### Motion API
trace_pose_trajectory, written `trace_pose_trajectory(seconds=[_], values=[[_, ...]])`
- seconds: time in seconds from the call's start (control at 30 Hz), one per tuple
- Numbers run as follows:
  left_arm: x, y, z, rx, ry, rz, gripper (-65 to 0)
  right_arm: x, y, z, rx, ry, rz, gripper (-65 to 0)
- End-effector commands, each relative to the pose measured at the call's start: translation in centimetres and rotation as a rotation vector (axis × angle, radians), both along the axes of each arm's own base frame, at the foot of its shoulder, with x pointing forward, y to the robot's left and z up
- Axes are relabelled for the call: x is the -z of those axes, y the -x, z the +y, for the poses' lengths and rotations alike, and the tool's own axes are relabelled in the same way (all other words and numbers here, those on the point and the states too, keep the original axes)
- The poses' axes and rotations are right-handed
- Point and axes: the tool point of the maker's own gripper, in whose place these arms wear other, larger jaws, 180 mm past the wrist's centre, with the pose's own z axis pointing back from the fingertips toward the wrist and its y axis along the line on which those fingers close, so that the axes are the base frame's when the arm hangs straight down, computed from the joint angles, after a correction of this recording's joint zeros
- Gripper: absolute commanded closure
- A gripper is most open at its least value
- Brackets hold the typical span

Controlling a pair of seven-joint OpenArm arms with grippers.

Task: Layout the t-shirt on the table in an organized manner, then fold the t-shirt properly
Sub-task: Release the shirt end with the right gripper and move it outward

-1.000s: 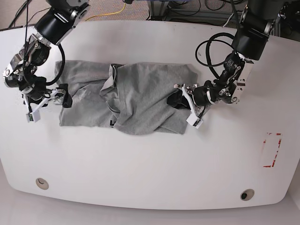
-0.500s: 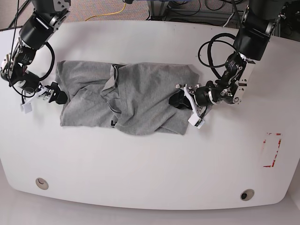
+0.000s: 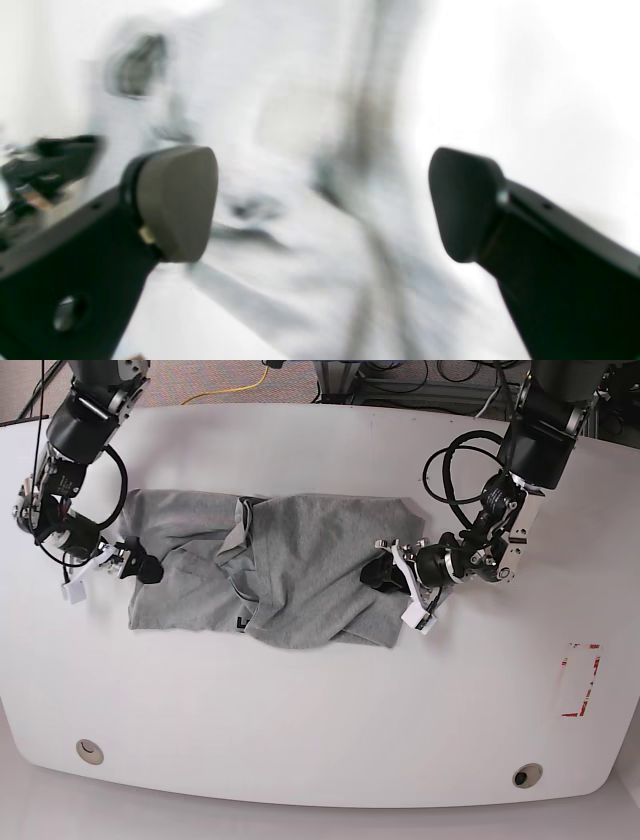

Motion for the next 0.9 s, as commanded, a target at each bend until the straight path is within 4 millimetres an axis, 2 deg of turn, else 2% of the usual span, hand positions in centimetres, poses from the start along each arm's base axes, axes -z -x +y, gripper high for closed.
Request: trace_pose_trajectory(seconds=[0.0,0.23,0.33,0.53,0.7,0.73,0.8,0.87], values=[[1.6,0.4,2.0,0.000,-0.120,0.039,-11.5,0.4,-0.1,1.5,-0.045,-0.003,0.018,-65.0],[1.6,0.4,2.0,0.001,-0.121,0.040,-11.5,1.4,-0.2,5.1,-0.067,-0.072,0.021,-65.0],[1.6,0.4,2.0,0.001,-0.121,0.040,-11.5,1.5,-0.2,5.8,-0.070,-0.087,0.021,-65.0],[1.6,0.4,2.0,0.001,-0.120,0.040,-11.5,1.5,-0.2,5.8,-0.070,-0.088,0.021,-64.0],[1.6,0.5,1.9,0.003,-0.119,0.041,-11.5,1.5,-0.1,5.6,-0.069,-0.082,0.022,-33.8],[1.6,0.5,1.9,0.003,-0.119,0.041,-11.5,1.5,-0.1,5.5,-0.069,-0.081,0.022,-25.5],[1.6,0.5,1.9,0.003,-0.119,0.041,-11.5,1.5,-0.2,5.4,-0.069,-0.078,0.021,-13.0],[1.6,0.5,1.8,0.003,-0.117,0.041,-11.5,1.2,-0.2,4.8,-0.071,-0.061,0.019,-3.2]])
